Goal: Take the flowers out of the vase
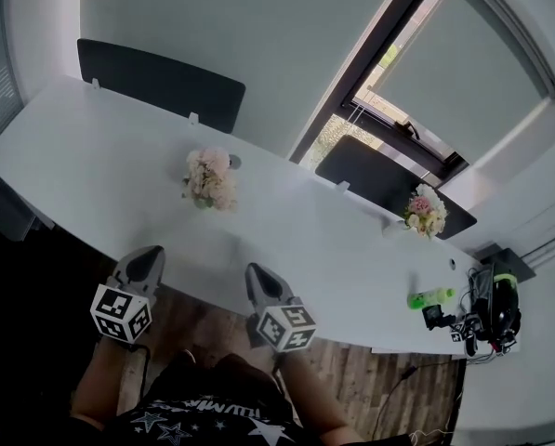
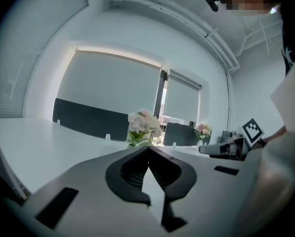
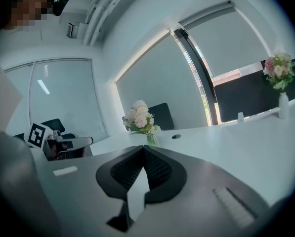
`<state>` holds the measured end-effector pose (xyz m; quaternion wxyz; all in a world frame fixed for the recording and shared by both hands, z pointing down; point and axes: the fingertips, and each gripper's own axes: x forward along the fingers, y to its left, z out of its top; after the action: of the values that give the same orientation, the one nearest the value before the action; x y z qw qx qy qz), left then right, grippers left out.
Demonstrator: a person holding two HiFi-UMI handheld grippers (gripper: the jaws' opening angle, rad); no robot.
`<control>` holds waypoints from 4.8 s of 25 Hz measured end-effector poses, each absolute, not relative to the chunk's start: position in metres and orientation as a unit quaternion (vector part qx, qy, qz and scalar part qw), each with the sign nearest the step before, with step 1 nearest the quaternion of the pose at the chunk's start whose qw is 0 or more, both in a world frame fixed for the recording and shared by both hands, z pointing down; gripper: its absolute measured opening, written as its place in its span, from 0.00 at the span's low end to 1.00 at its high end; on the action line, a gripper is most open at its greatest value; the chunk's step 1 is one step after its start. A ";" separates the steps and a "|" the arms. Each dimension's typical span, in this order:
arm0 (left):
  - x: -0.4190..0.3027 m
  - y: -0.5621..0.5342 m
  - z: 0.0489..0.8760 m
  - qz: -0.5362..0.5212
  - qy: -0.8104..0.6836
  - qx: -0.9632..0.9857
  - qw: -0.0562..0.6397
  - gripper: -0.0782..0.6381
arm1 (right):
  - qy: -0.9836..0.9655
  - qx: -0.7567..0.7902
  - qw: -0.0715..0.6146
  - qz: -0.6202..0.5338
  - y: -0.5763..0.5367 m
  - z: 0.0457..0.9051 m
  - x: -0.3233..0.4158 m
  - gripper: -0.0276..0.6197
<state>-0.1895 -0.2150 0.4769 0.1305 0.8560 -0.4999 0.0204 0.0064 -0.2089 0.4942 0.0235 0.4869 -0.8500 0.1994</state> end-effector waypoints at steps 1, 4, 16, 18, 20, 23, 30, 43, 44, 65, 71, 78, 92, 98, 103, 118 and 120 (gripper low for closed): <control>-0.188 -0.218 0.478 0.023 -0.501 0.855 0.131 0.12 | -0.849 0.488 0.021 0.201 -0.213 0.494 0.010 0.05; -0.182 -0.226 0.480 0.030 -0.508 0.851 0.130 0.12 | -0.852 0.482 0.015 0.202 -0.225 0.495 0.016 0.05; -0.170 -0.247 0.484 0.024 -0.565 0.818 0.101 0.12 | -0.892 0.408 0.018 0.195 -0.277 0.502 0.010 0.05; -0.172 -0.248 0.486 0.023 -0.575 0.812 0.099 0.12 | -0.894 0.401 0.023 0.196 -0.285 0.508 0.012 0.05; -0.173 -0.251 0.486 0.021 -0.582 0.808 0.094 0.12 | -0.895 0.399 0.027 0.197 -0.293 0.513 0.013 0.05; -0.173 -0.254 0.491 0.027 -0.582 0.808 0.091 0.12 | -0.896 0.397 0.036 0.197 -0.299 0.523 0.015 0.08; -0.188 -0.277 0.508 0.043 -0.575 0.810 0.109 0.12 | -0.897 0.406 0.030 0.171 -0.321 0.527 0.015 0.14; -0.210 -0.335 0.537 0.079 -0.516 0.845 0.116 0.12 | -0.916 0.383 0.072 0.099 -0.364 0.540 -0.037 0.40; -0.210 -0.339 0.538 0.084 -0.512 0.847 0.114 0.12 | -0.917 0.382 0.072 0.095 -0.367 0.538 -0.042 0.41; -0.133 -0.400 0.615 0.158 -0.331 0.929 0.050 0.53 | -0.913 0.389 0.069 0.103 -0.387 0.533 -0.071 0.44; -0.113 -0.417 0.609 0.130 -0.290 0.948 0.018 0.56 | -0.902 0.408 0.062 0.125 -0.388 0.534 -0.067 0.44; -0.098 -0.429 0.605 0.102 -0.272 0.956 0.027 0.56 | -0.895 0.419 0.072 0.132 -0.387 0.538 -0.068 0.44; -0.090 -0.440 0.605 0.110 -0.272 0.955 0.034 0.47 | -0.898 0.414 0.085 0.122 -0.399 0.541 -0.086 0.44; -0.094 -0.441 0.601 0.123 -0.275 0.953 0.014 0.47 | -0.905 0.405 0.081 0.103 -0.420 0.534 -0.099 0.44; -0.094 -0.438 0.610 0.122 -0.273 0.954 0.022 0.47 | -0.912 0.391 0.081 0.097 -0.433 0.530 -0.113 0.44; -0.095 -0.440 0.606 0.110 -0.281 0.953 0.025 0.47 | -0.912 0.393 0.057 0.101 -0.442 0.516 -0.118 0.21; -0.095 -0.440 0.605 0.110 -0.279 0.954 0.026 0.47 | -0.908 0.403 0.049 0.105 -0.444 0.508 -0.114 0.20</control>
<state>-0.0949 -0.4401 0.6051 0.0263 0.9536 -0.2790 0.1101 -0.1140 -0.4440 0.5084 0.0489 0.4032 -0.9078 0.1048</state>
